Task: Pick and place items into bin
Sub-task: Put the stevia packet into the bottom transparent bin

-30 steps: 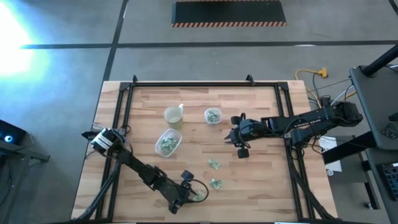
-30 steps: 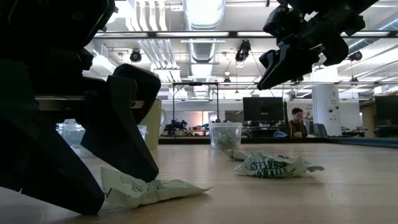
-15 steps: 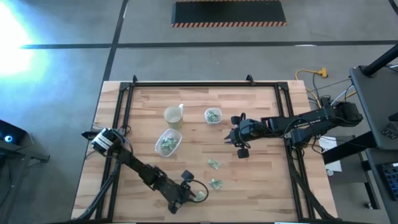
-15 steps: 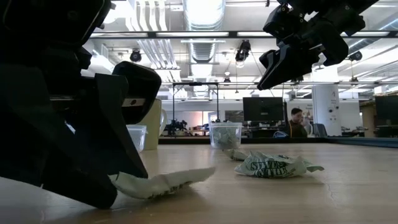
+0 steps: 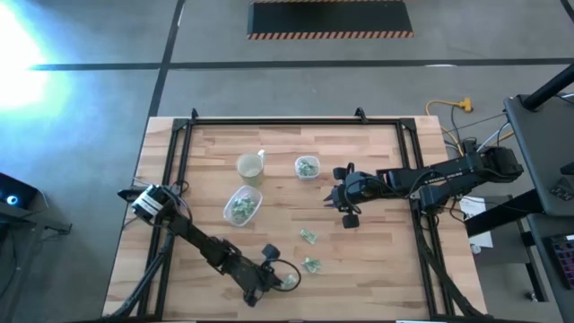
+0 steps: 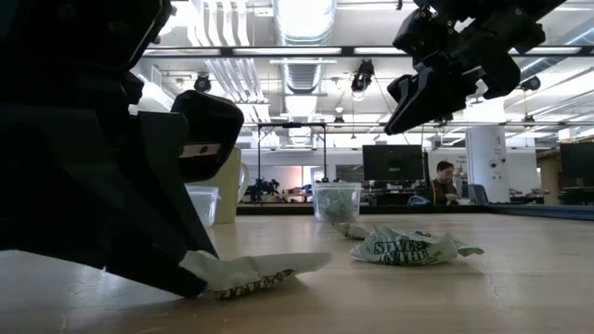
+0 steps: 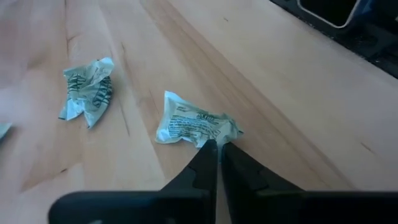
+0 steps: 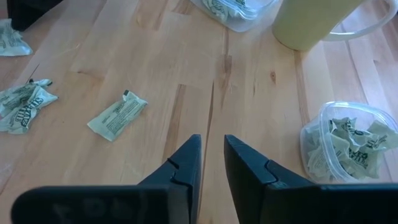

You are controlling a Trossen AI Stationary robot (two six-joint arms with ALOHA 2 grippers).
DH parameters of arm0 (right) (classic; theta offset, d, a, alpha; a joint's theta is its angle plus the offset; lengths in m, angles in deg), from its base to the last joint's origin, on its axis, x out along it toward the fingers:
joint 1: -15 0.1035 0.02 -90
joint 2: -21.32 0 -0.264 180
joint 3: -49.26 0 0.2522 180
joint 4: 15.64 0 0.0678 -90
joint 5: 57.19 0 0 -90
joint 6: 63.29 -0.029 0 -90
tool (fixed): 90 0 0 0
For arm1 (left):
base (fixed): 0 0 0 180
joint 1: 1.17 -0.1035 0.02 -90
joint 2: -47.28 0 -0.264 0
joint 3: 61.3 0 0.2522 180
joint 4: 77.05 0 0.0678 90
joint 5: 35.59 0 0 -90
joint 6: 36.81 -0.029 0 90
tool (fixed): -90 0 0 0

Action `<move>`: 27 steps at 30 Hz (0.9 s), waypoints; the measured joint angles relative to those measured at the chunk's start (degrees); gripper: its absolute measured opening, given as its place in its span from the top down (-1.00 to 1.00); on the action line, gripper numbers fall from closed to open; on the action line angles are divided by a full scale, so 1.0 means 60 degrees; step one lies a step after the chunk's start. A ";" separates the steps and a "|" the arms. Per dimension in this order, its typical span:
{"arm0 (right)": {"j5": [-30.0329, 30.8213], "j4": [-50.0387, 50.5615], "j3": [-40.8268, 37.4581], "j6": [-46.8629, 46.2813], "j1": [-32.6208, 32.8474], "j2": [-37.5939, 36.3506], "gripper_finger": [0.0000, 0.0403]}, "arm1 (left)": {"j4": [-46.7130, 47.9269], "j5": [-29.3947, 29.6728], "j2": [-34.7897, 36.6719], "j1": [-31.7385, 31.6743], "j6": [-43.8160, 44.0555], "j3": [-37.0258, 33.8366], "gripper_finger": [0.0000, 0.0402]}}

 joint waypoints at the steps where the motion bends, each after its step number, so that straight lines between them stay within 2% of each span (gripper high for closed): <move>1: 0.0000 0.0002 -0.0014 0.0000 0.0000 0.0000 0.70 | 0.0004 0.0051 0.0013 0.0000 0.0000 0.0000 1.00; 8: 0.0001 0.0007 -0.0068 0.0000 0.0000 0.0004 0.69 | -0.0008 0.0816 0.0387 0.0000 0.0003 -0.0004 1.00; 14: 0.0004 0.0014 -0.0090 0.0003 0.0000 0.0007 0.71 | 0.0149 0.2210 0.0735 0.0065 0.0038 -0.0117 1.00; 21: 0.0018 -0.0002 -0.0090 0.0004 0.0000 0.0007 0.69 | 0.1861 0.4674 0.1653 0.0447 0.0590 -0.0141 1.00; 27: 0.0016 0.0004 -0.0090 0.0004 0.0000 0.0007 0.71 | 0.3717 0.5837 0.2551 0.0858 0.1398 -0.0138 1.00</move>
